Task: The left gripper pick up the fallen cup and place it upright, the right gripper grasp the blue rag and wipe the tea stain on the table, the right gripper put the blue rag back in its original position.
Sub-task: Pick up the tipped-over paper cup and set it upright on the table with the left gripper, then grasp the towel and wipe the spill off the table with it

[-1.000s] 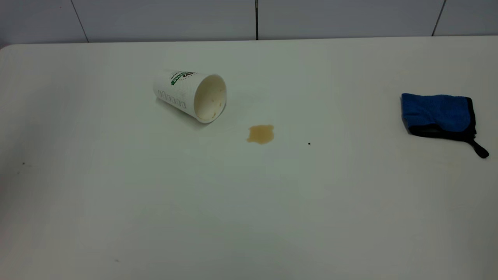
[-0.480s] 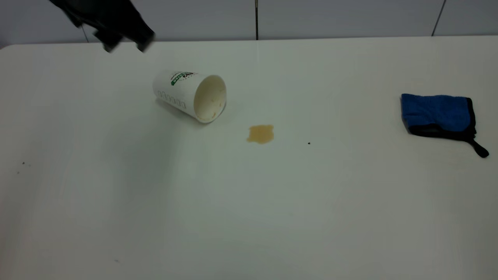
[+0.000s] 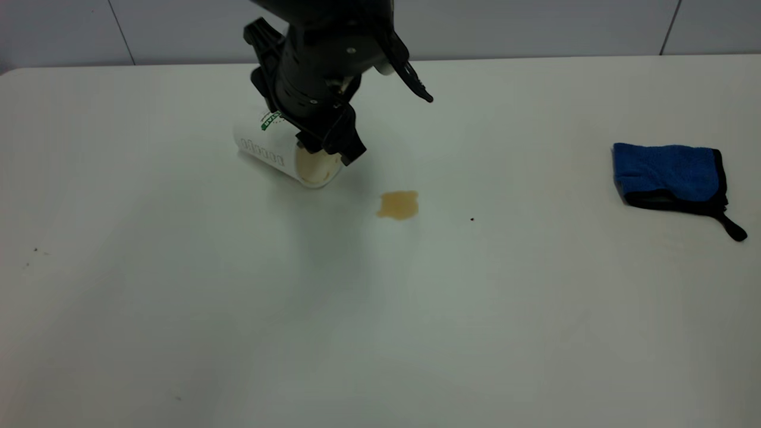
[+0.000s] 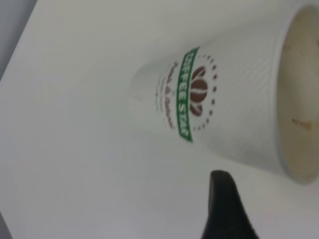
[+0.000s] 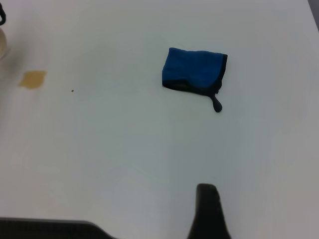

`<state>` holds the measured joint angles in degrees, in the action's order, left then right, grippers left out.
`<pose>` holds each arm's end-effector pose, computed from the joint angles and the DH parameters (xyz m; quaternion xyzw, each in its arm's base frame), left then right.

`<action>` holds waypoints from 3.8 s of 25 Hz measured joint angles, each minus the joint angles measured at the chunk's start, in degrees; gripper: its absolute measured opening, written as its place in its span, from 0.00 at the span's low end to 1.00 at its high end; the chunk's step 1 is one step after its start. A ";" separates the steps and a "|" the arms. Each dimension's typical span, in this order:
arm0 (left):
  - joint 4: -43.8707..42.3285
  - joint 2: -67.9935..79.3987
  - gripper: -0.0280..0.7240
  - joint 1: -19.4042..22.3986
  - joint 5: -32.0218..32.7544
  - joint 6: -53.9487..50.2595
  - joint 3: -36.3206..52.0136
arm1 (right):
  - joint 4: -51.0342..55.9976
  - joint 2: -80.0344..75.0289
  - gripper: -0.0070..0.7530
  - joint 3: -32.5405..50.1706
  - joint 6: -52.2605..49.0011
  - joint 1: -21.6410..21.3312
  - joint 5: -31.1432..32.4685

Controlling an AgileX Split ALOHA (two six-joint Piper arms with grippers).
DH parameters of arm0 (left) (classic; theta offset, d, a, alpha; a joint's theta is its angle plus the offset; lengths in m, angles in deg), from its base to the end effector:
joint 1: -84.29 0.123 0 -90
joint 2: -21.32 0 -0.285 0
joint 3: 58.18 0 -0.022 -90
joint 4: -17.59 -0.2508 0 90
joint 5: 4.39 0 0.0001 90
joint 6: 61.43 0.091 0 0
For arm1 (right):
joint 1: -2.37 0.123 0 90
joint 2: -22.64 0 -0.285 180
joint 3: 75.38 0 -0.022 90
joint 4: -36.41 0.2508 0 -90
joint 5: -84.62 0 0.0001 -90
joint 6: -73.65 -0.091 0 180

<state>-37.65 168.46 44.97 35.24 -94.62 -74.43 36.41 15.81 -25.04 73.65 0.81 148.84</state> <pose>0.3974 -0.2638 0.0592 0.3781 0.8640 0.2181 0.2508 -0.0065 0.0002 0.2639 0.0119 0.8719 -0.0067 0.4894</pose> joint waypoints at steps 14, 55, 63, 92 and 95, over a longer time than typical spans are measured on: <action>-13.91 8.79 0.58 -0.04 2.68 -3.73 -6.93 | 0.00 0.00 0.79 0.00 0.00 0.00 0.00; 72.73 -5.39 0.06 32.32 -1.02 50.70 -6.92 | 0.00 0.00 0.79 0.00 0.00 0.00 0.00; 72.91 -4.54 0.24 32.52 -3.84 50.96 -6.92 | 0.00 0.00 0.79 0.00 0.00 0.00 0.00; 60.15 -37.57 0.63 32.52 27.30 47.78 -6.80 | 0.00 0.00 0.79 0.00 0.00 0.00 0.00; 58.83 -43.32 0.63 32.52 27.30 41.19 -4.23 | 0.00 0.00 0.79 0.00 0.00 0.00 0.00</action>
<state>21.18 125.15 77.48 62.54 -53.42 -78.65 36.41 15.81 -25.04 73.65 0.81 148.84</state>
